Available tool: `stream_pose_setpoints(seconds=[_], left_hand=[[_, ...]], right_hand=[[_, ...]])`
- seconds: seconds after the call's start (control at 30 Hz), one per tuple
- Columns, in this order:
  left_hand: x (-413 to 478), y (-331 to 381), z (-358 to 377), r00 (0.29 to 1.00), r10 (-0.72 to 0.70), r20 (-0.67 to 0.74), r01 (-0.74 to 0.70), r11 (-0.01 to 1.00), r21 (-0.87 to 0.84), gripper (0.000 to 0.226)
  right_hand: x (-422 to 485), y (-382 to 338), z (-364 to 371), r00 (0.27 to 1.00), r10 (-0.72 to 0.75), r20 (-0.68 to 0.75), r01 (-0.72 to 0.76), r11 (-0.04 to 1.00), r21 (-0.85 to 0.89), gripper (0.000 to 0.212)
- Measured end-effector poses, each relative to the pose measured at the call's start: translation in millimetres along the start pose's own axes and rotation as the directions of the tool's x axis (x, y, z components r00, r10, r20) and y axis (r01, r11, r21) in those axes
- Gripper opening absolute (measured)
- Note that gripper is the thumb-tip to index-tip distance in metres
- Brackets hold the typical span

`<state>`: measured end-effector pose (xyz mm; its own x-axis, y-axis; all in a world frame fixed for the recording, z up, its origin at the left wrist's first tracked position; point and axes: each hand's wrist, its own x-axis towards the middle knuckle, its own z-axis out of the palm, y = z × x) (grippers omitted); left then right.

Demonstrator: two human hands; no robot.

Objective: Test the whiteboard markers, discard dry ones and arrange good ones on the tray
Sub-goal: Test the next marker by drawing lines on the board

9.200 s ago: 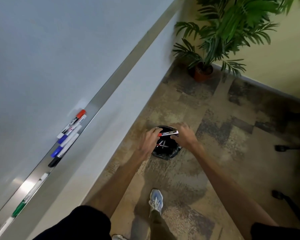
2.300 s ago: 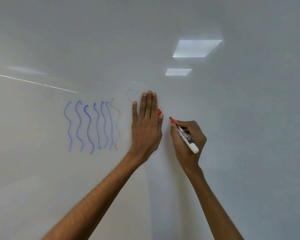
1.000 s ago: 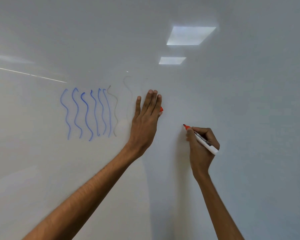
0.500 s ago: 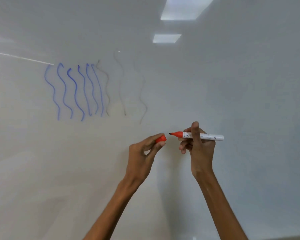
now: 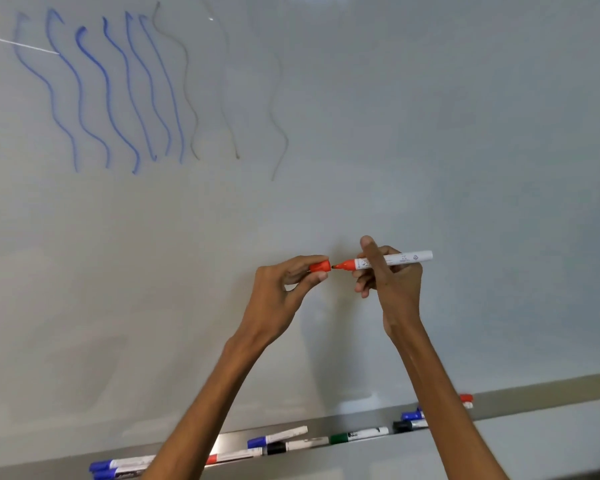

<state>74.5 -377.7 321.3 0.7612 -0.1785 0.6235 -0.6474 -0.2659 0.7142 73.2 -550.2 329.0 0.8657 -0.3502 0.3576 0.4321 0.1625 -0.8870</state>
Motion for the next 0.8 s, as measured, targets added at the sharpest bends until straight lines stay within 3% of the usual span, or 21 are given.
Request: stream_pose_setpoints(seconds=[0.3,0.47,0.6,0.8], left_hand=[[-4,-11,-1,0.996,0.006,0.092,-0.007,1.0,0.001,0.021],[-7,-16,-2,0.986,-0.072,0.151,0.073,0.997,-0.004,0.022],[-13,-22,-3,0.966,-0.095,0.24,0.074,0.993,0.095,0.024],[-28,-30,3,0.98,-0.008,0.197,-0.017,0.992,0.129,0.018]], right_hand=[[-8,9,8,0.999,0.022,0.042,-0.02,0.999,-0.049,0.032],[-15,18,10,0.999,0.04,0.033,-0.038,0.998,-0.052,0.03],[-24,29,14,0.997,0.072,-0.038,-0.074,0.994,-0.075,0.028],[-45,47,18,0.977,0.136,-0.166,-0.142,0.989,-0.028,0.023]])
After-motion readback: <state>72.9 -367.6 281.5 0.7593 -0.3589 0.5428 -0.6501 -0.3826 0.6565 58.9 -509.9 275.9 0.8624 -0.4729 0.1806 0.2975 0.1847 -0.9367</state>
